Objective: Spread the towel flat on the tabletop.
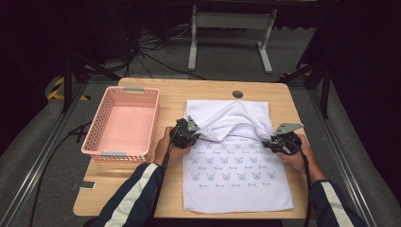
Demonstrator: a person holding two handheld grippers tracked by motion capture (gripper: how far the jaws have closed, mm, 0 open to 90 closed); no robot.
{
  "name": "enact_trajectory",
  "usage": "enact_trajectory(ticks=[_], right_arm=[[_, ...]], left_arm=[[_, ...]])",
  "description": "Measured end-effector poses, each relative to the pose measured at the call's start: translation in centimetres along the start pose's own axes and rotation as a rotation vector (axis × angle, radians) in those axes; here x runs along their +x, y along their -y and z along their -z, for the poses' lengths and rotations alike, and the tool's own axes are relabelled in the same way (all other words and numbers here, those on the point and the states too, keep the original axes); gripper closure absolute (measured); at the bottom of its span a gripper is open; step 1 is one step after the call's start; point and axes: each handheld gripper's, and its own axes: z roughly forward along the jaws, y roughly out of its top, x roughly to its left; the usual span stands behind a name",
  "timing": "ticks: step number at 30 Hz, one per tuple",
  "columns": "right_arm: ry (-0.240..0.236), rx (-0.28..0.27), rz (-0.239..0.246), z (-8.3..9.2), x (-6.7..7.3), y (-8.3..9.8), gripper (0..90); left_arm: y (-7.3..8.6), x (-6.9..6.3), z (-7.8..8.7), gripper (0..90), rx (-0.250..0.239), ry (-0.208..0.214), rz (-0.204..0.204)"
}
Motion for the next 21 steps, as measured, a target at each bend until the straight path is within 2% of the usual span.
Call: enact_trajectory(ticks=[2,3,4,5,6,7,8,10,12,14,15,16,17,18,20,21], right_arm=[[0.008,-0.010,0.000,-0.1,0.3,-0.3,72.8],[0.005,-0.019,0.004,0.0,0.4,-0.4,82.3],[0.005,-0.019,0.004,0.0,0.4,-0.4,82.3],[0.004,-0.029,0.016,0.3,0.5,-0.6,85.1],[0.001,-0.039,0.013,0.5,0.5,-0.6,87.3],[0.002,-0.047,0.015,0.8,0.5,-0.6,87.7],[0.004,-0.058,0.014,1.2,0.5,-0.7,87.7],[0.001,-0.097,0.001,2.1,0.4,-0.8,87.9],[0.005,-0.125,0.004,3.3,0.4,-0.9,87.9],[-0.015,-0.157,0.000,4.4,0.5,-0.9,87.9],[-0.015,-0.157,0.000,4.4,0.5,-0.9,87.9],[-0.039,-0.190,0.018,6.0,0.8,-0.8,87.9],[-0.061,-0.199,0.038,6.6,1.0,-0.7,87.8],[-0.061,-0.199,0.038,6.6,1.0,-0.7,87.8],[-0.111,-0.213,0.086,8.2,1.8,-0.3,87.8],[-0.115,-0.214,0.107,8.7,2.1,0.0,87.8]], left_arm=[[-0.2,-0.1,0.1,67.9,-0.018,0.004,-0.012],[-0.2,-0.1,0.1,73.2,-0.018,0.004,-0.012],[-0.2,-0.3,0.1,73.2,-0.007,-0.003,-0.027],[-0.2,-0.2,0.4,81.4,-0.018,0.001,-0.047],[-0.2,-0.2,0.4,84.8,-0.018,0.001,-0.047],[-0.3,-0.1,1.1,86.5,-0.029,-0.018,-0.042],[-0.3,-0.1,1.1,87.3,-0.029,-0.018,-0.042],[-0.6,-0.1,2.5,87.7,-0.050,-0.020,-0.043],[-0.8,-0.2,3.5,87.9,-0.075,0.002,-0.049],[-0.8,-0.4,4.1,87.8,-0.085,0.001,-0.053],[-0.8,-0.7,4.9,87.8,-0.105,0.007,-0.060],[-0.6,-1.3,6.3,87.8,-0.115,-0.003,-0.099],[-0.6,-1.3,6.3,87.8,-0.115,-0.003,-0.099],[-0.4,-1.6,7.0,87.8,-0.122,0.003,-0.108],[0.3,-2.3,8.6,87.8,-0.132,0.010,-0.126],[0.7,-2.6,9.0,87.8,-0.134,0.023,-0.131]])
